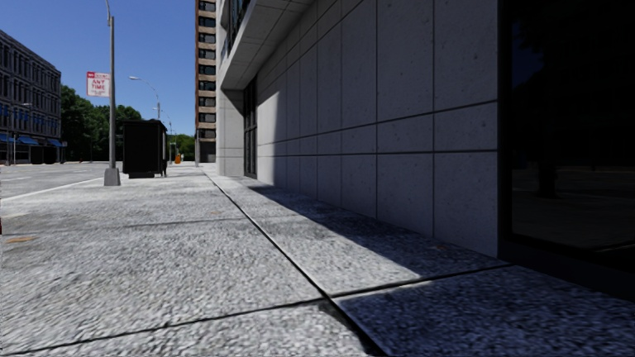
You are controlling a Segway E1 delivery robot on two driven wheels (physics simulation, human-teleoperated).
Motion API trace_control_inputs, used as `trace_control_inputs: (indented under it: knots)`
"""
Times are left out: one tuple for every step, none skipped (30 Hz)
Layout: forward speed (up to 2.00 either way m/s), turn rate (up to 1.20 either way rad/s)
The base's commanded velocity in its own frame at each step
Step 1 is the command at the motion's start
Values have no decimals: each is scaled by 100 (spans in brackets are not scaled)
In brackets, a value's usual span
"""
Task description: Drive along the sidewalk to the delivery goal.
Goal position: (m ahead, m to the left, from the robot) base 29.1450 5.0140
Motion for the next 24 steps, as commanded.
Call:
trace_control_inputs:
  knots:
    - [200,0]
    - [200,0]
    - [200,0]
    - [200,7]
    - [200,22]
    - [200,36]
    - [200,36]
    - [200,51]
    - [200,65]
    - [200,75]
    - [200,82]
    - [200,87]
    - [200,88]
    - [200,89]
    - [200,89]
    - [200,89]
    - [200,89]
    - [200,79]
    - [200,33]
    - [200,24]
    - [200,14]
    - [200,4]
    - [200,0]
    - [200,0]
